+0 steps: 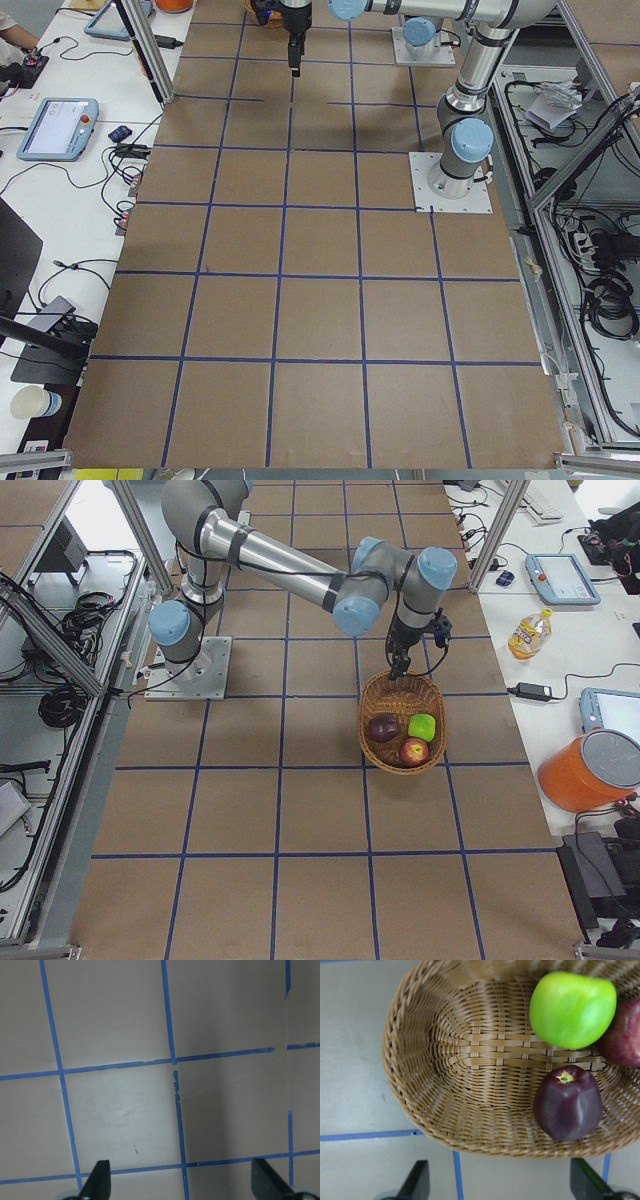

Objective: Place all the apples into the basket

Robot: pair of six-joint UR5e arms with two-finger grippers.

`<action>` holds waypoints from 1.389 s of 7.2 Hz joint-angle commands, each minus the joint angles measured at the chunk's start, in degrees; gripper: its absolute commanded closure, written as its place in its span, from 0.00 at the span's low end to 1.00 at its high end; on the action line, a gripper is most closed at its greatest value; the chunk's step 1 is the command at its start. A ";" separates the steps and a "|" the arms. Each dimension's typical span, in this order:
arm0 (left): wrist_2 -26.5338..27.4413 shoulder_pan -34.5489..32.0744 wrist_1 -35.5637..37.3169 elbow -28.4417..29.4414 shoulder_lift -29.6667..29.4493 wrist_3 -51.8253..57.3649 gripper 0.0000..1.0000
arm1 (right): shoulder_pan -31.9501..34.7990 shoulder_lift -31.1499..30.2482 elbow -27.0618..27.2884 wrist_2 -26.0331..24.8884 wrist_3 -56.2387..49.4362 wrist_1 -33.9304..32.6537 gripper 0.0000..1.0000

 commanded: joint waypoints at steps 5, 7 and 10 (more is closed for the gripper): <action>0.00 0.00 0.04 0.02 0.00 0.00 0.00 | 17.72 -17.49 1.15 1.02 17.91 17.45 0.00; 0.00 0.09 0.12 0.02 0.00 0.00 0.00 | 26.79 -17.49 5.00 0.94 26.63 15.62 0.00; 0.00 0.00 0.04 0.02 0.00 0.00 0.00 | 27.71 -20.64 12.82 1.11 28.85 8.78 0.00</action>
